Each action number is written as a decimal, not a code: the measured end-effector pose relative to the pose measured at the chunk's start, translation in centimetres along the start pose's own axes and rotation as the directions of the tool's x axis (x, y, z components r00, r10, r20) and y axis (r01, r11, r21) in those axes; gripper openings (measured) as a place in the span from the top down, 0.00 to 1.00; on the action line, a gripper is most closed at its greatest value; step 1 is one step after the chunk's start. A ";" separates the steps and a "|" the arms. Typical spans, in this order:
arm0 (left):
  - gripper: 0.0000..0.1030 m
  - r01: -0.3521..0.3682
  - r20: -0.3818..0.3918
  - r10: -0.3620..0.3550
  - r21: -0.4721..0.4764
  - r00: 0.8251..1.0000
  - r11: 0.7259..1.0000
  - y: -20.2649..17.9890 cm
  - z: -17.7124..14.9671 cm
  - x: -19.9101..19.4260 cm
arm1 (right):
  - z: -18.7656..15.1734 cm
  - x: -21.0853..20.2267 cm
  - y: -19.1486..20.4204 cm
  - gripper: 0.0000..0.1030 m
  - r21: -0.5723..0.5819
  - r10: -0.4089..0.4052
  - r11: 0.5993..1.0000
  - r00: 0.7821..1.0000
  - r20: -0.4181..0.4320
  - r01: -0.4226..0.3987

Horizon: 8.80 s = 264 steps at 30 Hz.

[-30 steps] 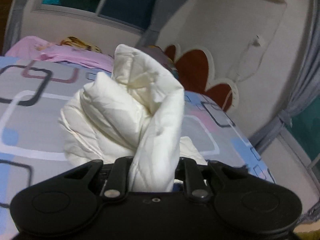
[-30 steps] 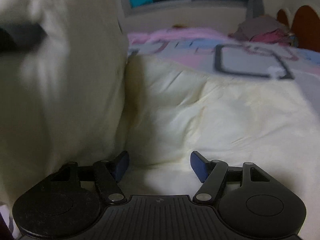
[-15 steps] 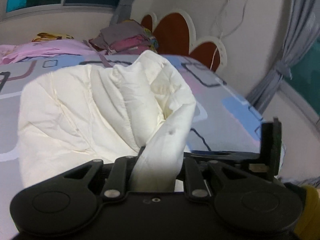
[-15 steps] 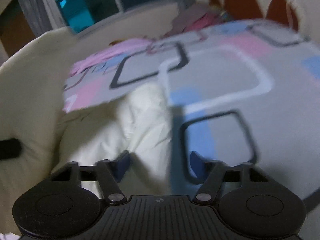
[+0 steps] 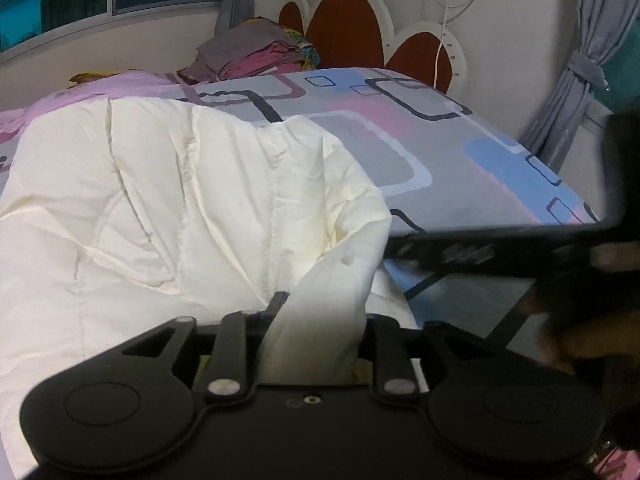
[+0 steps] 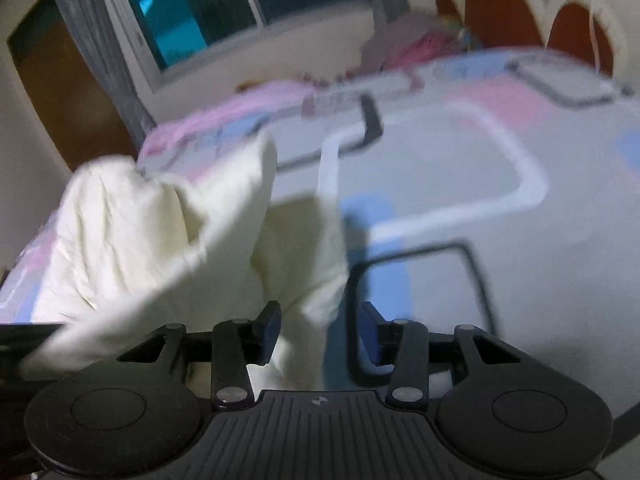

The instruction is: Fold large clothes

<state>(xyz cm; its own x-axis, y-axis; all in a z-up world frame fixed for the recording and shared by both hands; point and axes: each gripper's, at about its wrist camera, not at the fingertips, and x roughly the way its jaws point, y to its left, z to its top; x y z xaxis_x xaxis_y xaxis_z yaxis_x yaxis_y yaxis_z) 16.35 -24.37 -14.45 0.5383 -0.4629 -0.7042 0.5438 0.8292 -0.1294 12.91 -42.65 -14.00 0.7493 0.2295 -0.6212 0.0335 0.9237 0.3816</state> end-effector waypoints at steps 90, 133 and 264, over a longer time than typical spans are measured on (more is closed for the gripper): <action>0.38 -0.166 0.104 0.180 -0.131 0.978 0.977 10.4 1.8 -0.9 | 2.9 9.2 7.3 0.54 -0.208 -0.025 0.978 0.999 -0.021 0.020; 0.23 -0.244 0.001 0.244 -0.063 0.970 0.968 8.5 -1.9 -6.0 | -5.1 -2.1 8.8 0.52 -0.207 -0.114 0.972 0.993 0.012 0.114; 0.37 -0.209 0.037 0.243 -0.399 0.969 0.893 47.2 -15.7 -22.9 | -9.6 21.5 35.6 0.46 0.227 0.421 0.901 0.874 -0.244 -0.370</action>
<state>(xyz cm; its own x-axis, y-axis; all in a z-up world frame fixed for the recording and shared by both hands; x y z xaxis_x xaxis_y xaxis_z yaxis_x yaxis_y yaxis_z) 19.53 30.29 -15.41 0.6777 -0.2583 -0.6884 0.1162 0.9621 -0.2466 23.86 -1.89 -20.33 0.5074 0.6640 -0.5492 -0.0969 0.6773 0.7293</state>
